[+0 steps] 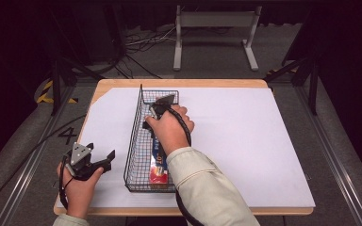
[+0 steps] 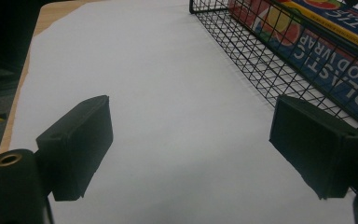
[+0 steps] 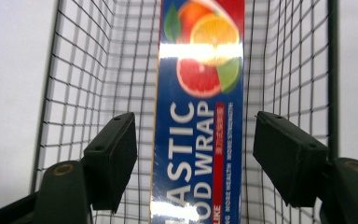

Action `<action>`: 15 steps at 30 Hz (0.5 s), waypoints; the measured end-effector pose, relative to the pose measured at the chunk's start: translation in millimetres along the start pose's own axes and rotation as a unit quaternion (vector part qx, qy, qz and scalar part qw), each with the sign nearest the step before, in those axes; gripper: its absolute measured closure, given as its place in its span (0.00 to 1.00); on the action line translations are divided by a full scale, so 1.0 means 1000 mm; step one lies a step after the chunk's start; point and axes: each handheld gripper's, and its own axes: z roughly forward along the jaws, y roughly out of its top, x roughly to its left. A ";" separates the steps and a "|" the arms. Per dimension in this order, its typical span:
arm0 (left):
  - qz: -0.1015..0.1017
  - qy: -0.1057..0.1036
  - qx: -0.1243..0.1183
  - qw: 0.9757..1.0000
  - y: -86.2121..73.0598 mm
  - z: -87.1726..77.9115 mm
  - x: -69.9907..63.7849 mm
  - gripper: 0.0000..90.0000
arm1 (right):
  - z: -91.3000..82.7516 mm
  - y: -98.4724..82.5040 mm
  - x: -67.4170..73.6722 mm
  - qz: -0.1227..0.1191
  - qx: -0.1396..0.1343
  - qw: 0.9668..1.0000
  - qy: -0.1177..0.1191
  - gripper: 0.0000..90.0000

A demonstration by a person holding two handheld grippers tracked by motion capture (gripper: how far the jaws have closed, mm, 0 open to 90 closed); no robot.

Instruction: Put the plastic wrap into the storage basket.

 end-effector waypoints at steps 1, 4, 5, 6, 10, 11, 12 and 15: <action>0.000 0.000 0.000 1.000 0.000 0.000 0.000 0.15 | -0.002 0.001 -0.001 -0.007 -0.006 1.000 0.001 0.33; 0.002 0.003 0.000 1.000 0.000 0.000 0.000 0.15 | -0.008 0.004 -0.005 -0.061 -0.033 0.998 -0.001 0.30; 0.002 0.004 0.001 1.000 -0.001 0.000 0.000 0.15 | -0.010 0.005 -0.007 -0.085 -0.053 0.995 0.007 0.27; 0.002 0.005 0.001 1.000 -0.001 0.000 0.001 0.15 | -0.012 0.006 -0.009 -0.097 -0.058 0.994 0.010 0.28; -0.002 0.006 -0.002 1.000 -0.001 0.000 0.002 0.15 | -0.018 0.010 -0.015 -0.125 -0.080 0.988 0.029 0.28; -0.002 0.006 -0.002 1.000 -0.001 0.000 0.001 0.15 | -0.020 0.011 -0.017 -0.130 -0.085 0.987 0.033 0.28; -0.001 0.004 -0.002 1.000 -0.001 0.000 0.001 0.15 | -0.022 0.011 -0.020 -0.144 -0.091 0.985 0.035 0.28; 0.004 0.005 0.000 1.000 -0.001 0.001 0.001 0.15 | -0.026 0.014 -0.028 -0.187 -0.111 0.976 0.031 0.28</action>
